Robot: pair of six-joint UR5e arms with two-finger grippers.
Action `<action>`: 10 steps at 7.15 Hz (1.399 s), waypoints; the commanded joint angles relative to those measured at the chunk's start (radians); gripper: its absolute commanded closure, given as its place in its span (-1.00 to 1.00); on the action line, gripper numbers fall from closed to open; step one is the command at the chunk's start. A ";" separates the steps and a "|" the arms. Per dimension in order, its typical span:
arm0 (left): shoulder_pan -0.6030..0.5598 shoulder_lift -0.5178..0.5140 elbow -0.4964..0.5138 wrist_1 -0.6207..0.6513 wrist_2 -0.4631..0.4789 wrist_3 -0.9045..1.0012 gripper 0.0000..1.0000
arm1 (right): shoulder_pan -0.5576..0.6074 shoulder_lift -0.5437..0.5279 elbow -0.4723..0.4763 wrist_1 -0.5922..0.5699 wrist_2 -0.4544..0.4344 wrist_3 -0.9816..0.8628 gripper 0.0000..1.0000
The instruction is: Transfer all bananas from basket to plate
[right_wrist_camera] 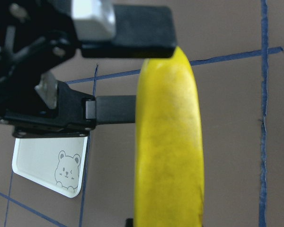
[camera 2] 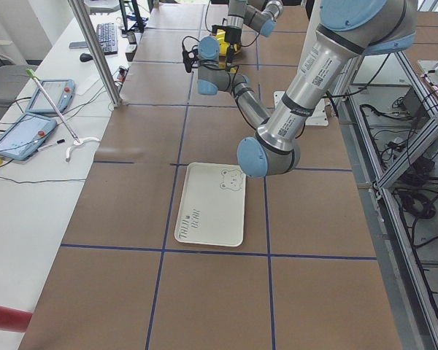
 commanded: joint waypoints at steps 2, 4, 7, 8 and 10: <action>0.016 -0.001 0.000 -0.001 0.000 -0.002 -0.81 | -0.001 0.001 0.001 0.004 0.000 0.002 0.97; 0.018 -0.001 -0.002 -0.002 -0.001 -0.003 -0.77 | -0.001 0.001 0.003 0.006 0.002 0.003 0.96; 0.024 0.009 -0.034 -0.002 -0.003 0.001 0.86 | 0.001 0.001 0.007 0.004 0.003 0.003 0.94; 0.024 0.012 -0.043 -0.001 -0.005 0.003 0.93 | 0.002 0.000 0.007 0.006 0.006 0.003 0.15; 0.024 0.015 -0.046 0.001 -0.006 0.006 0.93 | 0.004 0.000 0.016 0.006 0.006 0.035 -1.00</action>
